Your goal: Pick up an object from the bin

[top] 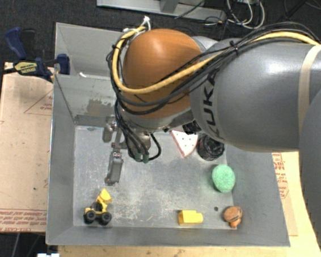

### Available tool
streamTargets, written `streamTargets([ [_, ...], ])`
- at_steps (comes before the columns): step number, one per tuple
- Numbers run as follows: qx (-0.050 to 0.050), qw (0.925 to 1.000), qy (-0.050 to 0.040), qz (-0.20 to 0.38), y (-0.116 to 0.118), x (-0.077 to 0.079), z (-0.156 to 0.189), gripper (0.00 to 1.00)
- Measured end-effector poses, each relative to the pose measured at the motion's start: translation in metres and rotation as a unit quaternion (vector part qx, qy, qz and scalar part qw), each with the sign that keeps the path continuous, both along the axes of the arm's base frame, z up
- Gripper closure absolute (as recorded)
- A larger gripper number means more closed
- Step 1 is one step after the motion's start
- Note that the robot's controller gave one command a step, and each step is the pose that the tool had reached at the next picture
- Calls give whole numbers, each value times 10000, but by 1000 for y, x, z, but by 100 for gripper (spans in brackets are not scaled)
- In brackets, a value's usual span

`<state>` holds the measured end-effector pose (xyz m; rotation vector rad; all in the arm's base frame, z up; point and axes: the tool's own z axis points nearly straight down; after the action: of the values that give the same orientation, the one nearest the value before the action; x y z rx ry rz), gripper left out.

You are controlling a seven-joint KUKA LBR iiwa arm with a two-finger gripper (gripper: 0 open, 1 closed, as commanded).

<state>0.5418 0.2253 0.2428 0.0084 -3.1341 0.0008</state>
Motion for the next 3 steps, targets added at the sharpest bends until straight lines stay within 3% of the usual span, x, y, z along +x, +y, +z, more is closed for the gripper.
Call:
streamTargets([
  [1, 10, 10000, -41, -25, -2, 2, 5, 0],
  [2, 12, 9975, -52, 705, -2, -9, -39, 0],
  [3, 17, 9693, -40, 2460, 4, -31, -67, 0],
])
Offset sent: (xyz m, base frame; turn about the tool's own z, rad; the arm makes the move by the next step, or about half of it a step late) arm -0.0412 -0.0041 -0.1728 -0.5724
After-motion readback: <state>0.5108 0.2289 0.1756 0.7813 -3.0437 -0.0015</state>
